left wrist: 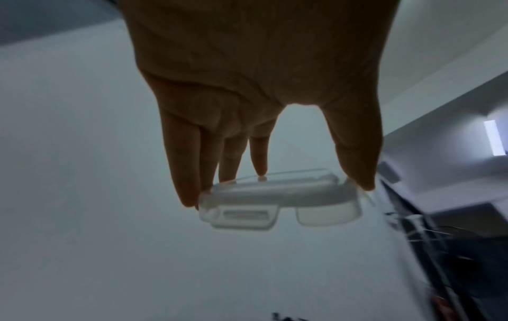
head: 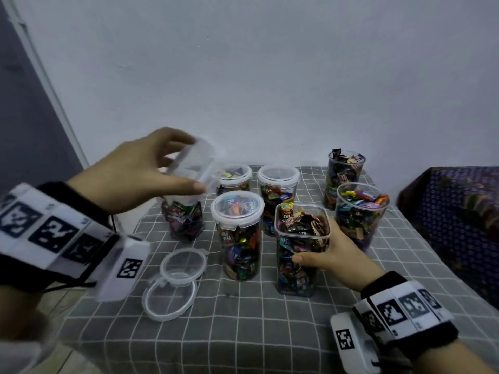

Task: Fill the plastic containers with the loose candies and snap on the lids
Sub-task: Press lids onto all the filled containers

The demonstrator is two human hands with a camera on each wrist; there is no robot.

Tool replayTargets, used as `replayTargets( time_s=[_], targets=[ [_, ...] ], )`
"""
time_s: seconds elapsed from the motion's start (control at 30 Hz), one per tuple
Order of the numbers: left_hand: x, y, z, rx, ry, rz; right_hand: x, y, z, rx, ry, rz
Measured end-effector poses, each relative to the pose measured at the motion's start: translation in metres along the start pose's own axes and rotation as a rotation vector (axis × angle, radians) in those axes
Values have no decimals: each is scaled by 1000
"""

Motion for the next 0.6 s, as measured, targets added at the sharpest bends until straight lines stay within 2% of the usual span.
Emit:
replayTargets(
  time_s=[0.23, 0.4, 0.6],
  targets=[
    [28, -66, 72, 327, -229, -298, -8, 2, -2, 46, 18, -48],
    [47, -110, 93, 483, -261, -468, -11, 4, -1, 19, 42, -44],
    [60, -133, 95, 575, -247, -586, -12, 5, 0, 23, 45, -47]
  ],
)
Point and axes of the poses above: each hand's wrist, its own x-axis towards the middle knuckle, its own y-axis out of the back of the hand, z = x × y, the point moved 3 cm from there along x, towards the middle knuckle, and after that the axes turned 2 degrees about x, right-handed, at the moved point
